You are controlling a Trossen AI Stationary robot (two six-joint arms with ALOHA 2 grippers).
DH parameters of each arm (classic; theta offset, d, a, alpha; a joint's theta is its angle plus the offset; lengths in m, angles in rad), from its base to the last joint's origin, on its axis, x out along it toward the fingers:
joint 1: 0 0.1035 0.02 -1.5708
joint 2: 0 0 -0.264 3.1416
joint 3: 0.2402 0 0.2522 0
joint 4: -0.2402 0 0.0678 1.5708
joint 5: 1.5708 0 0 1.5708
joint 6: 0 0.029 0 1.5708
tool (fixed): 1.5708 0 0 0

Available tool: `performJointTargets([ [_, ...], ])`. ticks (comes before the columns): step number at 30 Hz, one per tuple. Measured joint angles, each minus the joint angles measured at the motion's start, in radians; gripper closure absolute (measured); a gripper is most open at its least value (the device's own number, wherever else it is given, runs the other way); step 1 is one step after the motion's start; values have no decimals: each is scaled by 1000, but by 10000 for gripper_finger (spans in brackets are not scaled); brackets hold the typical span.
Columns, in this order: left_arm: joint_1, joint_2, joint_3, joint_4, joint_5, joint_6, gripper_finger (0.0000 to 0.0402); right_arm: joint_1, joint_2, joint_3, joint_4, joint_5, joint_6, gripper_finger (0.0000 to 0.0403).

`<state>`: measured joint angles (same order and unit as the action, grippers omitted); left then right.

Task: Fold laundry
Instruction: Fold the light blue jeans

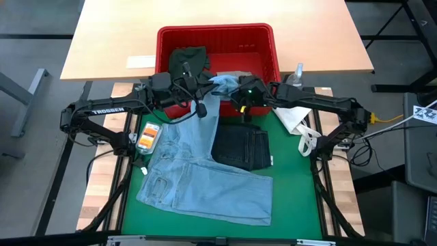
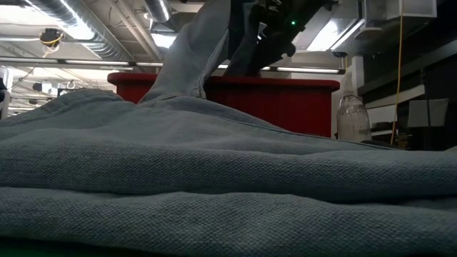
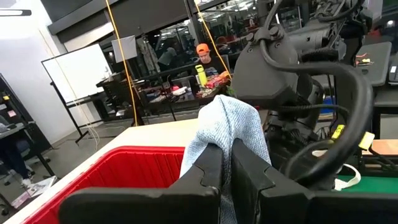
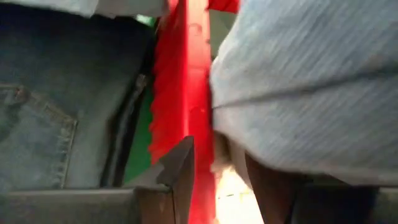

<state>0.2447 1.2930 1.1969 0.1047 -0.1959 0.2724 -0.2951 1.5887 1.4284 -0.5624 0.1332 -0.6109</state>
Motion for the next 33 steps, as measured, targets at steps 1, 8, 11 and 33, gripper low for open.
performJointTargets([
  [1, 0, 0, 0, 0, 1, 0, 393, 0, 0, 0, 15, 2, 0, 262],
  [8, 0, 0, 0, 1, 3, 0, 393, 0, 0, 0, 82, -70, 1, 262],
  [11, 0, 0, 0, 1, 3, 0, 393, 0, 3, 0, 95, -119, 0, 262],
  [33, -6, 0, 0, -13, 11, -6, 392, 1, 8, 447, -597, -151, -121, 393],
])
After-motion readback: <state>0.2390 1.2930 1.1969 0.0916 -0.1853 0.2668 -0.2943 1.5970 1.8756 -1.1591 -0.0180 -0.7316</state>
